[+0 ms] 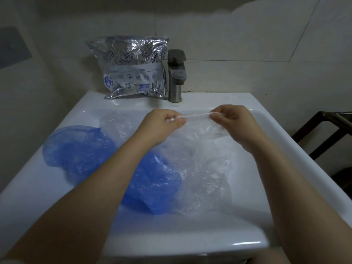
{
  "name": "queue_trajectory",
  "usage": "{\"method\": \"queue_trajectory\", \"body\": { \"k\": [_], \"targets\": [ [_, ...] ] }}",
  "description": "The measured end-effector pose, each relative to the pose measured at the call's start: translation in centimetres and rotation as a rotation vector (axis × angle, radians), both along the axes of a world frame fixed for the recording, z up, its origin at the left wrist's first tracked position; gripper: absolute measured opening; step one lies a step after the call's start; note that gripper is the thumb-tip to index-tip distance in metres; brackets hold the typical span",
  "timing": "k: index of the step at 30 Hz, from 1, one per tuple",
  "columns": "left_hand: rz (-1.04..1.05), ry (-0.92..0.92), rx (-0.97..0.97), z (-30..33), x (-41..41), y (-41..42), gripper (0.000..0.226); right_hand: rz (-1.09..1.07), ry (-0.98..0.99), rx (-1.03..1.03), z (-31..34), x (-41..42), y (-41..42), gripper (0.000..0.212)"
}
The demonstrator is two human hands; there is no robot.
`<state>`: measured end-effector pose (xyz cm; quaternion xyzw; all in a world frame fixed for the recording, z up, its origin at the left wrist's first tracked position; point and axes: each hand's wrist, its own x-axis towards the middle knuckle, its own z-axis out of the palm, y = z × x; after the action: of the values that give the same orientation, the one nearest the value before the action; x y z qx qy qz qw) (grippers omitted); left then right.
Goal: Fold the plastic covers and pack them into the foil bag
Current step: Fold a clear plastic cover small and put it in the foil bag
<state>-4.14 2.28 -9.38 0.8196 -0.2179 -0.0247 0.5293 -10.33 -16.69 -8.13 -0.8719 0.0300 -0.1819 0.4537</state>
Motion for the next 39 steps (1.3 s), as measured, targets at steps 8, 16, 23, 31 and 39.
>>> {"method": "queue_trajectory", "body": {
  "k": [8,16,23,31,39],
  "targets": [
    [-0.130,0.097,-0.172,-0.2,0.0,0.3,0.011,0.235,0.197,0.473,0.2,-0.2,-1.8,0.023],
    [-0.188,0.304,-0.468,0.8,-1.4,-0.7,0.026,0.120,0.132,0.372,0.1,0.1,-1.2,0.044],
    [-0.224,0.639,-0.702,1.2,-1.9,-1.3,0.021,0.041,0.048,0.346,0.9,-0.2,-0.9,0.023],
    [-0.049,0.287,-0.261,1.3,-1.3,-0.7,0.029,0.143,0.007,0.305,1.1,-0.6,-1.1,0.023],
    [-0.070,-0.165,0.065,2.0,-1.1,0.1,0.012,0.074,-0.113,0.148,0.9,-0.5,-0.8,0.022]
  ]
}}
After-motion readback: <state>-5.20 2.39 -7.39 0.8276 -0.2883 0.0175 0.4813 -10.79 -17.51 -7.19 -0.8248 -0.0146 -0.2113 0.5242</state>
